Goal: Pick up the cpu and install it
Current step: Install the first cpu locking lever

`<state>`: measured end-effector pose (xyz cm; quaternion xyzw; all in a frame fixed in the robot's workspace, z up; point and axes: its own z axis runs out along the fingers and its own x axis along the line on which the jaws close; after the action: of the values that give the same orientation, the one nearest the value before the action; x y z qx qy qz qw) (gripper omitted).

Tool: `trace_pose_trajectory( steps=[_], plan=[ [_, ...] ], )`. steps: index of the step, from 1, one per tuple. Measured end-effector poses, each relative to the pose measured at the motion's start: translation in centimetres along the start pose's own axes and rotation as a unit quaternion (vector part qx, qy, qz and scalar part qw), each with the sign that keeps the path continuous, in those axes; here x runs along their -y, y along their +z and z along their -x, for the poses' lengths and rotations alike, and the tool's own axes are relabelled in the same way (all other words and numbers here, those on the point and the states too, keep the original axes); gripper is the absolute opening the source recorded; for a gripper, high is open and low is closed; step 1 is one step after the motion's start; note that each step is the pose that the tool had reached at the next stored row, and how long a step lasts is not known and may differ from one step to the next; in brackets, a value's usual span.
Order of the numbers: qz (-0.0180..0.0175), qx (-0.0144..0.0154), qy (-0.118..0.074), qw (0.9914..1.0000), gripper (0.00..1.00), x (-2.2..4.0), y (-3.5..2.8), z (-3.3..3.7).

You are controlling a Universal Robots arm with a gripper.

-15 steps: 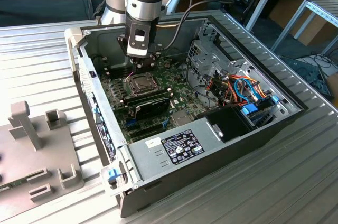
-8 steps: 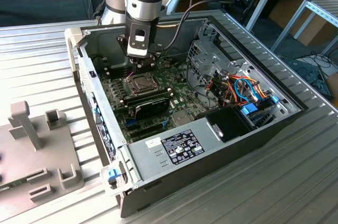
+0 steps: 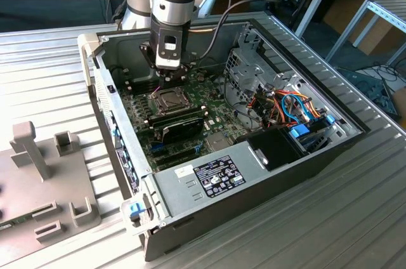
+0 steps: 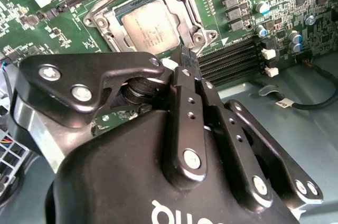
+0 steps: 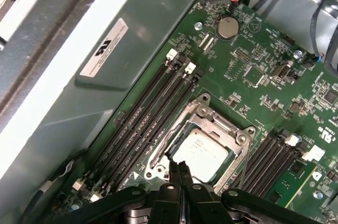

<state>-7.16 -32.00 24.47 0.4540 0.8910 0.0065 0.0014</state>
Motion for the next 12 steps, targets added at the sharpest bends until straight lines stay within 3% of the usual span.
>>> trace_pose_trajectory(
  steps=[12],
  plan=[
    [0.0, -0.0001, -0.005, 0.99999, 0.11, 0.0, 0.0, 0.0]
  ],
)
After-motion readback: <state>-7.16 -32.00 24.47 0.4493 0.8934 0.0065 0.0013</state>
